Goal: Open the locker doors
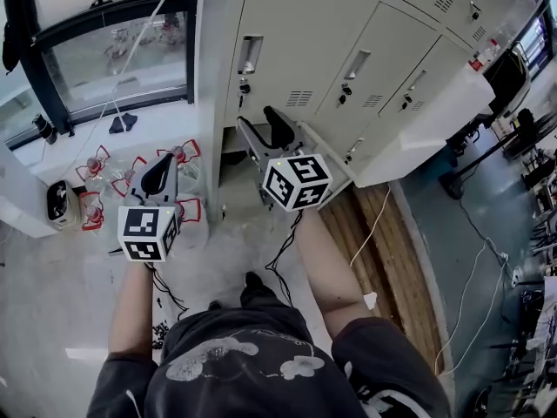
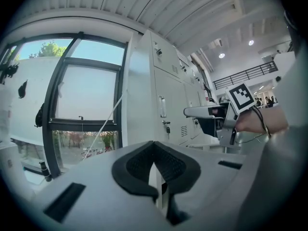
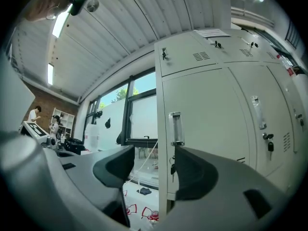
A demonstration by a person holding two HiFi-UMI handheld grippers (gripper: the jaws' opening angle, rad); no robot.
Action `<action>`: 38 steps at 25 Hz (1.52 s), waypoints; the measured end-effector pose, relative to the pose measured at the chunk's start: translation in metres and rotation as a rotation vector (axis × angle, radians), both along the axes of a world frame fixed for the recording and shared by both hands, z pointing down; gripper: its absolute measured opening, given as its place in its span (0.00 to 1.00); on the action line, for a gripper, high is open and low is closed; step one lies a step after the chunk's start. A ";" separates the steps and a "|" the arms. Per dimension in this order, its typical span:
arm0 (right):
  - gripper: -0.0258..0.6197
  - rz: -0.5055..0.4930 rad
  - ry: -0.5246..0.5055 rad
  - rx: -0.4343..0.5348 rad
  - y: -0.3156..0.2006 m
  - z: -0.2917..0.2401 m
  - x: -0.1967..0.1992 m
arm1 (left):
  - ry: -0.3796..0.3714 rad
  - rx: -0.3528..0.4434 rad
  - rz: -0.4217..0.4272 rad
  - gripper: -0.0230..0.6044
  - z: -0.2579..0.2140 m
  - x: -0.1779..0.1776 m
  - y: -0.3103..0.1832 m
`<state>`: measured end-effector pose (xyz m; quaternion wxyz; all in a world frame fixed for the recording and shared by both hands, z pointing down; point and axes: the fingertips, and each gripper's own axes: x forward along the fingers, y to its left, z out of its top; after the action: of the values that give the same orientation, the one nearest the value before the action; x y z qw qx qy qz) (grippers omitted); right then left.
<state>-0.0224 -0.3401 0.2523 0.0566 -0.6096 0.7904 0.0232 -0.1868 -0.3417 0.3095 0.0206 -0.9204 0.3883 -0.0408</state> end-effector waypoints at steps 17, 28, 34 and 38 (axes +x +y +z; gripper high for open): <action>0.45 -0.133 0.043 0.002 -0.103 -0.026 0.005 | 0.018 0.011 -0.152 0.05 -0.018 0.019 -0.063; 0.45 -0.084 0.043 -0.003 -0.126 -0.031 0.001 | 0.028 0.011 -0.185 0.05 -0.013 0.022 -0.073; 0.44 -0.029 0.056 -0.023 -0.131 -0.031 0.002 | 0.039 0.004 -0.194 0.05 -0.010 0.019 -0.076; 0.39 -0.058 0.018 -0.047 -0.130 -0.032 0.004 | 0.044 -0.001 -0.188 0.05 -0.010 0.022 -0.075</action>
<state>-0.0183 -0.4706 0.2206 0.0360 -0.5873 0.8085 0.0085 -0.1649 -0.4165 0.2998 0.0077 -0.8806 0.4733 -0.0223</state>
